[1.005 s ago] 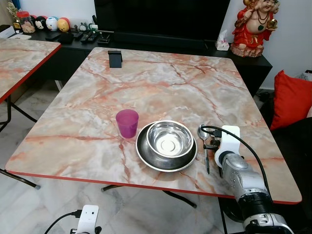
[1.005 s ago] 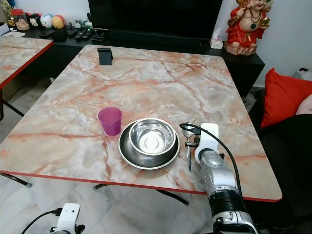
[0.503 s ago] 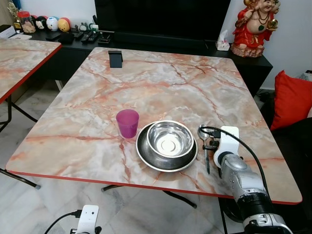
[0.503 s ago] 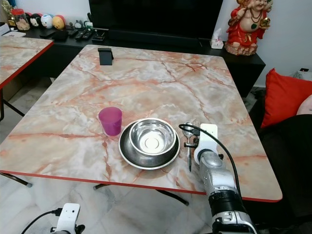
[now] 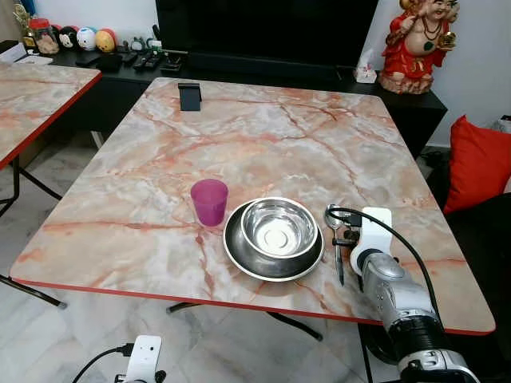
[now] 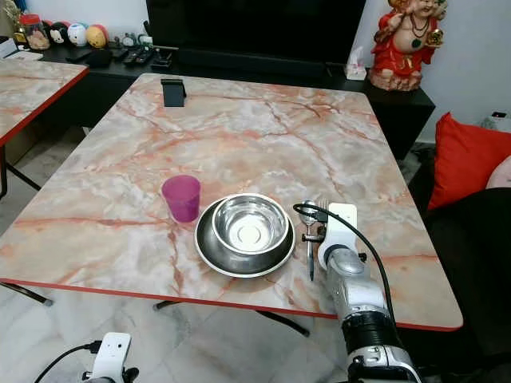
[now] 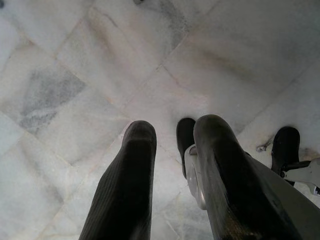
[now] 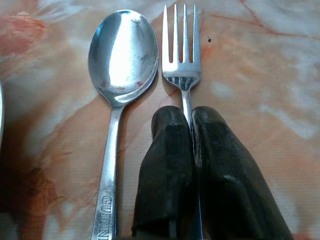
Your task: Setting the table
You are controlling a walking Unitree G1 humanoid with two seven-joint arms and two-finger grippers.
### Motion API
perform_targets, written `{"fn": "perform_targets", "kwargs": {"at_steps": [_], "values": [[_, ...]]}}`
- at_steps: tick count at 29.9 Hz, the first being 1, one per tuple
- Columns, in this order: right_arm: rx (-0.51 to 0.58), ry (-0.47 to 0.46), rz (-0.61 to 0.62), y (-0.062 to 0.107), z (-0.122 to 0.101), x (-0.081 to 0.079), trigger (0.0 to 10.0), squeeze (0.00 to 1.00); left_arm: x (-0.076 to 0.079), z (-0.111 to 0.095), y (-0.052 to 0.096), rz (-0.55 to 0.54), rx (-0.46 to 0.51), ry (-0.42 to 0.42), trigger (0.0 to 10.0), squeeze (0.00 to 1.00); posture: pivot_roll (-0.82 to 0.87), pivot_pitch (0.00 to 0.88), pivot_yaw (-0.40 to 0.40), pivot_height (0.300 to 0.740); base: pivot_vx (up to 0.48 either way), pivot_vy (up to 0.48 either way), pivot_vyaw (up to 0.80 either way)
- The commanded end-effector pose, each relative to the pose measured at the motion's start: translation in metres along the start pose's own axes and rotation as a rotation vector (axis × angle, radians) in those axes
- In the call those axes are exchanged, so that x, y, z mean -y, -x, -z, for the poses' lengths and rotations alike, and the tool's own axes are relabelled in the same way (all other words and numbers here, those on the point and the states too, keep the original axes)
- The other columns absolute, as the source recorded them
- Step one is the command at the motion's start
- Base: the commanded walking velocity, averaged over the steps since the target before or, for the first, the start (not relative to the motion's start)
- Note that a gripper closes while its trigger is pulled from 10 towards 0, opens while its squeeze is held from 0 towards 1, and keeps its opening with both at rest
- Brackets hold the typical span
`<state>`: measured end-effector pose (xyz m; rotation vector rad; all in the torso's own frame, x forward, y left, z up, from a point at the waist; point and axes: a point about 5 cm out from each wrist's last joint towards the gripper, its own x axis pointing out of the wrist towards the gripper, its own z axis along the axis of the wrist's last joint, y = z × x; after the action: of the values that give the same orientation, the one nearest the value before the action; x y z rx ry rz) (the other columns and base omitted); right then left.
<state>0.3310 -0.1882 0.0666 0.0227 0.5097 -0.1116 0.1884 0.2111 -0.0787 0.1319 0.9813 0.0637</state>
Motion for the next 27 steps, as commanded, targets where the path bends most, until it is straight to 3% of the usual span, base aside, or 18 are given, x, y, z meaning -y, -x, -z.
{"fn": "perform_targets", "kwargs": {"at_steps": [1, 6, 19, 20, 27], "values": [[-0.015, 0.004, 0.021, -0.001, 0.002, 0.006, 10.0, 0.65, -0.002, 0.003, 0.000, 0.002, -0.015, -0.011, 10.0, 0.00, 0.07, 0.000, -0.065, 0.740, 0.000, 0.000, 0.00], [-0.010, 0.003, 0.018, -0.001, 0.002, 0.005, 10.0, 0.70, -0.002, 0.003, 0.000, 0.002, -0.015, -0.013, 10.0, 0.00, 0.07, 0.000, -0.064, 0.740, 0.000, 0.000, 0.00], [0.014, -0.008, 0.023, -0.001, -0.003, 0.007, 10.0, 0.65, -0.002, 0.003, 0.000, 0.001, -0.015, -0.016, 10.0, 0.00, 0.07, 0.000, -0.065, 0.740, 0.000, 0.000, 0.00], [0.029, -0.010, 0.018, -0.001, -0.005, 0.007, 10.0, 0.00, -0.002, 0.003, 0.000, 0.001, -0.015, -0.017, 10.0, 0.00, 0.07, 0.000, -0.065, 0.740, 0.000, 0.000, 0.00], [0.060, -0.043, 0.010, 0.000, -0.011, 0.007, 10.0, 0.00, -0.001, 0.002, 0.000, 0.005, -0.014, -0.017, 10.0, 0.00, 0.07, 0.000, -0.065, 0.740, 0.000, 0.000, 0.00]]}}
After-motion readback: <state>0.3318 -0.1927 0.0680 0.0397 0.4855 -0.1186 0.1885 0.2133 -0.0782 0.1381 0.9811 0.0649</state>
